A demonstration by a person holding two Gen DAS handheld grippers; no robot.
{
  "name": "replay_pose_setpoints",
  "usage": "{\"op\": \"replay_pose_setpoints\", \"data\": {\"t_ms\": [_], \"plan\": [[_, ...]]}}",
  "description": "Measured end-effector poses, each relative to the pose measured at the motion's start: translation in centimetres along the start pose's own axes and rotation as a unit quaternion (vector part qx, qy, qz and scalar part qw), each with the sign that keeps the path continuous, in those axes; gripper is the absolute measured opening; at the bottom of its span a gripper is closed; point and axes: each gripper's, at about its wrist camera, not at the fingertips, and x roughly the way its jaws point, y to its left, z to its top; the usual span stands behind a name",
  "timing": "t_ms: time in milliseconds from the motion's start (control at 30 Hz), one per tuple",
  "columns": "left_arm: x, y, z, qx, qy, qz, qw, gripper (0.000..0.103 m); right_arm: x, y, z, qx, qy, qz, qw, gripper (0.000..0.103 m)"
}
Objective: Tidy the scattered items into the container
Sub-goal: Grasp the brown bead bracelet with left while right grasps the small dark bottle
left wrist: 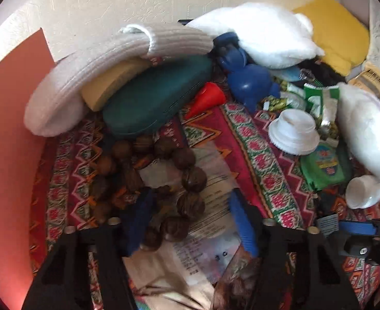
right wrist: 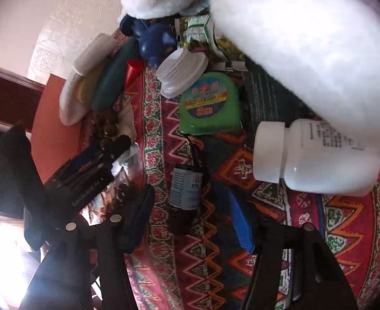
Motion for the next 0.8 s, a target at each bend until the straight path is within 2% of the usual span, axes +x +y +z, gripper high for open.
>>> {"op": "replay_pose_setpoints", "data": {"t_ms": [67,167,200,233,300,367,500,667,800], "plan": [[-0.6,0.5,0.1,-0.007,-0.008,-0.004,0.9999,0.019,0.0,0.4,0.0,-0.009,-0.004,-0.008,1.000,0.057],[-1.4,1.9,-0.1,-0.043,-0.013,-0.029,0.9986,0.018,0.3,1.0,-0.1,-0.026,-0.012,-0.025,0.999,0.056],[-1.8,2.5,-0.2,-0.056,-0.013,-0.039,0.9976,0.018,0.3,1.2,-0.2,-0.034,-0.016,-0.033,0.999,0.051],[-2.2,3.1,-0.2,-0.068,-0.015,-0.051,0.9963,0.018,0.3,1.4,-0.3,-0.040,-0.018,-0.035,0.998,0.039],[-3.7,4.3,-0.1,-0.090,-0.028,-0.072,0.9929,0.017,0.6,1.4,-0.2,-0.042,-0.012,-0.028,0.999,0.023],[-5.3,5.5,0.2,-0.114,-0.045,-0.094,0.9880,0.017,0.7,1.2,-0.2,-0.035,-0.012,-0.018,0.999,0.023],[-8.9,7.9,1.0,-0.156,-0.084,-0.139,0.9743,0.015,0.0,1.7,-0.4,-0.030,-0.011,0.021,0.999,0.023],[-13.7,11.2,1.6,-0.198,-0.137,-0.198,0.9502,0.015,-0.7,3.2,-0.8,-0.041,-0.018,0.039,0.998,0.023],[-16.9,13.3,2.0,-0.226,-0.178,-0.224,0.9313,0.015,-0.8,4.2,-0.9,-0.045,-0.019,0.046,0.998,0.023]]}}
